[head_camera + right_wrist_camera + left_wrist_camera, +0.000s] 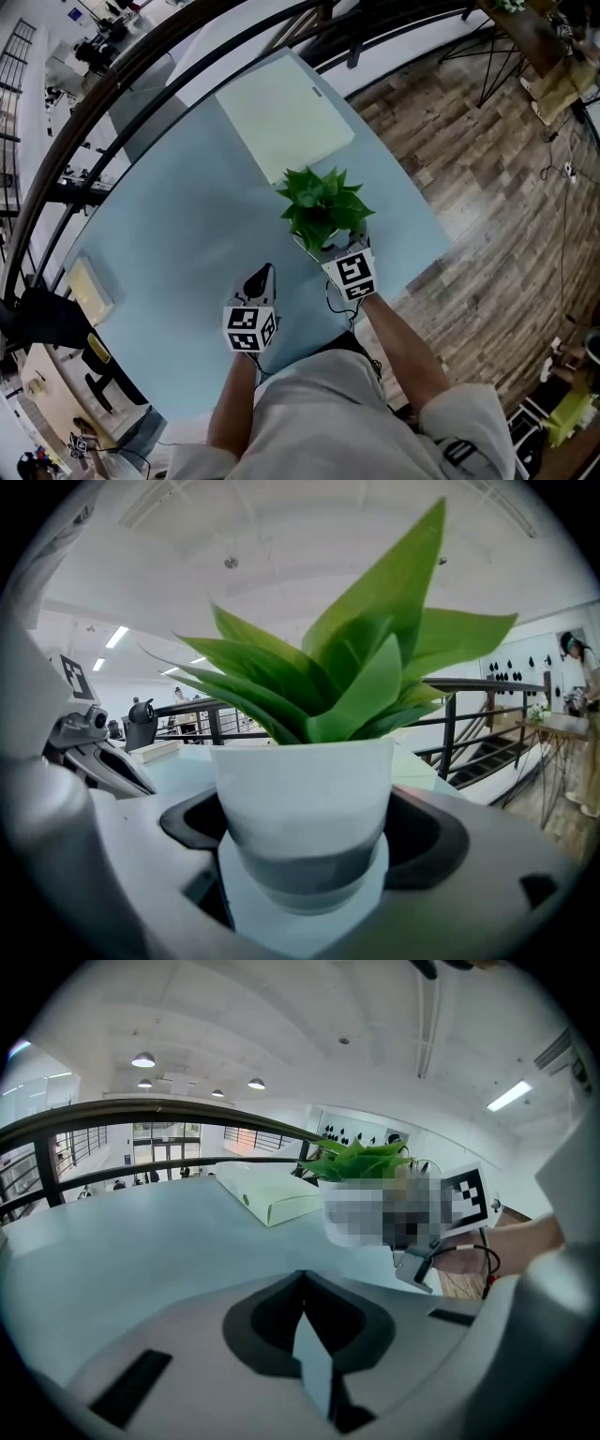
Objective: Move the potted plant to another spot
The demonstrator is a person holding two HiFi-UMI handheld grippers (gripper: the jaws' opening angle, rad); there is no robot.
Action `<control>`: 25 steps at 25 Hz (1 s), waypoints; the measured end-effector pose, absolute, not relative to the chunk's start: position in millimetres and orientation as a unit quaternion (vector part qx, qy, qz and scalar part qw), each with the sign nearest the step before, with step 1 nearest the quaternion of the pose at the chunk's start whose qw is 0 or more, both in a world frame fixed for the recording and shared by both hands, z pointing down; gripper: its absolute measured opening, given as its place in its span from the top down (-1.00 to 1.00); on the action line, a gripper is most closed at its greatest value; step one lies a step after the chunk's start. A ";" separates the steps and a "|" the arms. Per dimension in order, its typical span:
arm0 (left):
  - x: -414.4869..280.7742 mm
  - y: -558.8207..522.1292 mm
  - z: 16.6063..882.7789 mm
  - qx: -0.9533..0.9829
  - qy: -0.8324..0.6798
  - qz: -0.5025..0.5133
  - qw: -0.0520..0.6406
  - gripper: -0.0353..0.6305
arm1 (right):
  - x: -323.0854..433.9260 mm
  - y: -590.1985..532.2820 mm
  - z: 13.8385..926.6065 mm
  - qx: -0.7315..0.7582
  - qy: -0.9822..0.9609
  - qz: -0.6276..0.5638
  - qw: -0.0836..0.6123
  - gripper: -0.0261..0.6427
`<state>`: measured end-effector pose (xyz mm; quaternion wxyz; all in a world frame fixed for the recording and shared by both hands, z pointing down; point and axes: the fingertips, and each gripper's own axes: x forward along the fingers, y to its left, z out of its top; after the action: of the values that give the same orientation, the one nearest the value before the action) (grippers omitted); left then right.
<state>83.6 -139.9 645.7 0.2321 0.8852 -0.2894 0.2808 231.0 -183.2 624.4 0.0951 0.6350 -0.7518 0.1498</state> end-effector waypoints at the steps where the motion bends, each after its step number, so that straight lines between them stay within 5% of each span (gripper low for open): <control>1: 84.0 -141.4 646.0 0.884 -0.292 0.280 0.234 0.86 | 231.4 -185.4 626.2 0.633 -0.753 0.152 0.097 -0.57; 25: 92.2 -155.4 667.8 0.869 -0.308 0.280 0.266 0.86 | 232.2 -225.2 666.3 0.603 -0.769 0.162 0.140 -0.57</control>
<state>92.2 -155.4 667.8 0.2664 0.8695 -0.3078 0.2799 232.2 -225.2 666.3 0.1395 0.6029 -0.7686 0.1623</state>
